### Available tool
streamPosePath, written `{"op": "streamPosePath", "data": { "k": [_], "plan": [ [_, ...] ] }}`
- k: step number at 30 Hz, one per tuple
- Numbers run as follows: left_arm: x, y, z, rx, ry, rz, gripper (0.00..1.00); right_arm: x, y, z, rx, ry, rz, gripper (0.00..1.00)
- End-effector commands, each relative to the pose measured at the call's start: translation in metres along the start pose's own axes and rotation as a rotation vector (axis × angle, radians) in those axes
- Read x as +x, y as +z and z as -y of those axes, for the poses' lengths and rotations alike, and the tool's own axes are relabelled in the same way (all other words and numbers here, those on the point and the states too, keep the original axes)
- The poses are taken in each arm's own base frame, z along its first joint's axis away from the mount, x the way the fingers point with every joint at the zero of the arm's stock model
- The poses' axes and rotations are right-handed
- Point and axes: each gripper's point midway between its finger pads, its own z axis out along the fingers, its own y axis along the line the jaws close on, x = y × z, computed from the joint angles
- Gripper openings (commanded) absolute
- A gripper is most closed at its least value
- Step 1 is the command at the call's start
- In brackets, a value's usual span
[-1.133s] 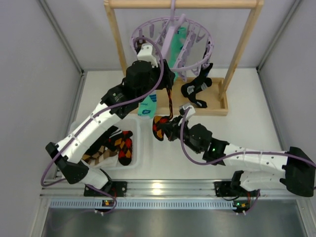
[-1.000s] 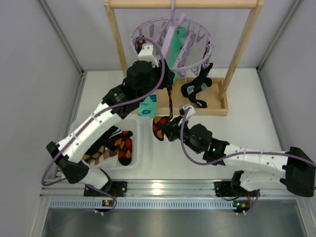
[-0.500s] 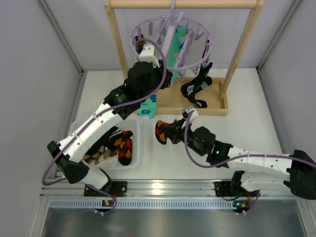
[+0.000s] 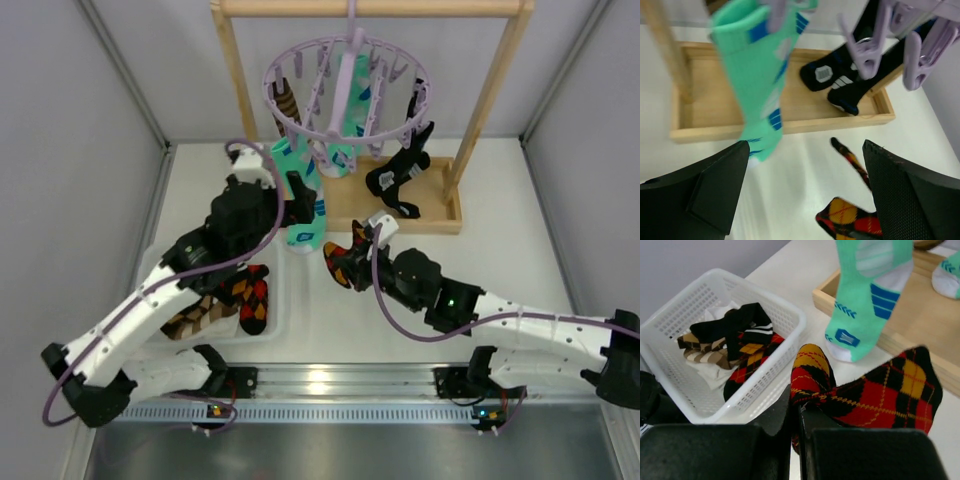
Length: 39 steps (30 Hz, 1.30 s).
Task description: Remove the socks clipped to the hanger
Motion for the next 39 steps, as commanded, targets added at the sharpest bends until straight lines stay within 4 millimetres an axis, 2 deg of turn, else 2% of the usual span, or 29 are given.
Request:
{"op": "streamPosePath", "data": {
  "k": [1, 2, 3, 5, 6, 7, 8, 9, 10, 11, 12, 13, 14, 15, 16, 18, 20, 23, 25, 27, 28, 30, 31, 32, 33, 34, 35, 37, 39],
  "plan": [
    [-0.026, -0.055, -0.063, -0.216, -0.038, 0.142, 0.98, -0.033, 0.005, -0.033, -0.14, -0.093, 0.005, 0.0],
    [-0.026, -0.067, -0.077, -0.266, -0.049, 0.154, 0.98, -0.027, 0.01, -0.044, -0.194, -0.109, -0.028, 0.0],
    [-0.025, -0.089, -0.103, -0.36, -0.064, 0.172, 0.98, -0.038, 0.013, -0.054, -0.23, -0.115, -0.016, 0.0],
    [-0.027, -0.11, -0.119, -0.397, -0.081, 0.195, 0.98, -0.03, 0.026, -0.073, -0.315, -0.142, -0.064, 0.0],
    [-0.028, -0.127, -0.129, -0.408, -0.086, 0.209, 0.98, -0.045, 0.031, -0.087, -0.362, -0.145, -0.05, 0.0],
    [-0.032, -0.136, -0.135, -0.425, -0.092, 0.227, 0.98, -0.045, 0.036, -0.095, -0.394, -0.151, -0.062, 0.0],
    [-0.034, -0.145, -0.14, -0.435, -0.093, 0.237, 0.98, -0.028, 0.049, -0.105, -0.439, -0.156, -0.118, 0.0],
    [-0.037, -0.156, -0.146, -0.435, -0.102, 0.256, 0.98, -0.044, 0.057, -0.118, -0.469, -0.154, -0.095, 0.0],
    [-0.039, -0.164, -0.152, -0.452, -0.097, 0.266, 0.99, -0.04, 0.065, -0.125, -0.487, -0.155, -0.116, 0.0],
    [-0.042, -0.17, -0.155, -0.457, -0.097, 0.278, 0.99, -0.019, 0.078, -0.135, -0.519, -0.155, -0.174, 0.0],
    [-0.044, -0.178, -0.159, -0.459, -0.094, 0.293, 0.99, -0.033, 0.086, -0.148, -0.543, -0.151, -0.151, 0.0],
    [-0.046, -0.183, -0.164, -0.476, -0.094, 0.307, 0.99, -0.011, 0.1, -0.155, -0.555, -0.148, -0.206, 0.0],
    [-0.047, -0.186, -0.166, -0.478, -0.093, 0.312, 0.99, -0.006, 0.104, -0.166, -0.574, -0.15, -0.217, 0.0],
    [-0.048, -0.191, -0.168, -0.476, -0.1, 0.326, 0.99, -0.015, 0.109, -0.178, -0.59, -0.151, -0.198, 0.0],
    [-0.048, -0.192, -0.168, -0.469, -0.103, 0.327, 0.98, 0.0, 0.119, -0.181, -0.582, -0.146, -0.229, 0.08],
    [-0.046, -0.192, -0.167, -0.455, -0.098, 0.321, 0.99, 0.002, 0.124, -0.19, -0.583, -0.126, -0.221, 0.32],
    [-0.043, -0.19, -0.164, -0.436, -0.086, 0.305, 0.99, -0.006, 0.128, -0.186, -0.54, -0.098, -0.181, 0.63],
    [-0.04, -0.186, -0.16, -0.414, -0.079, 0.289, 0.99, -0.006, 0.119, -0.17, -0.483, -0.088, -0.163, 0.76],
    [-0.038, -0.185, -0.158, -0.4, -0.084, 0.284, 0.99, -0.025, 0.106, -0.164, -0.47, -0.085, -0.122, 0.78],
    [-0.034, -0.179, -0.15, -0.363, -0.108, 0.267, 0.99, -0.023, 0.097, -0.147, -0.413, -0.089, -0.116, 0.79],
    [-0.032, -0.176, -0.146, -0.348, -0.122, 0.259, 0.99, -0.042, 0.085, -0.138, -0.384, -0.083, -0.068, 0.81],
    [-0.027, -0.161, -0.13, -0.287, -0.131, 0.229, 0.99, -0.034, 0.074, -0.112, -0.305, -0.072, -0.067, 0.82],
    [-0.016, -0.149, -0.123, -0.261, -0.113, 0.198, 0.99, -0.055, 0.061, -0.095, -0.254, -0.05, -0.01, 0.83],
    [-0.014, -0.135, -0.106, -0.194, -0.1, 0.179, 0.99, -0.039, 0.054, -0.08, -0.22, -0.033, -0.036, 0.83],
    [-0.013, -0.127, -0.103, -0.189, -0.092, 0.187, 0.99, -0.038, 0.046, -0.07, -0.199, -0.023, -0.028, 0.84],
    [0.003, -0.113, -0.093, -0.141, -0.064, 0.142, 0.99, -0.055, 0.029, -0.061, -0.185, -0.004, 0.022, 0.86],
    [0.011, -0.1, -0.088, -0.131, -0.021, 0.12, 0.99, -0.039, 0.023, -0.044, -0.15, -0.001, 0.001, 0.88],
    [0.022, -0.074, -0.073, -0.069, -0.002, 0.141, 0.99, -0.05, -0.002, -0.025, -0.11, 0.023, 0.046, 0.91],
    [0.034, -0.051, -0.067, -0.037, 0.066, 0.162, 0.99, -0.039, -0.016, -0.006, -0.067, 0.024, 0.036, 0.94]
  ]
}}
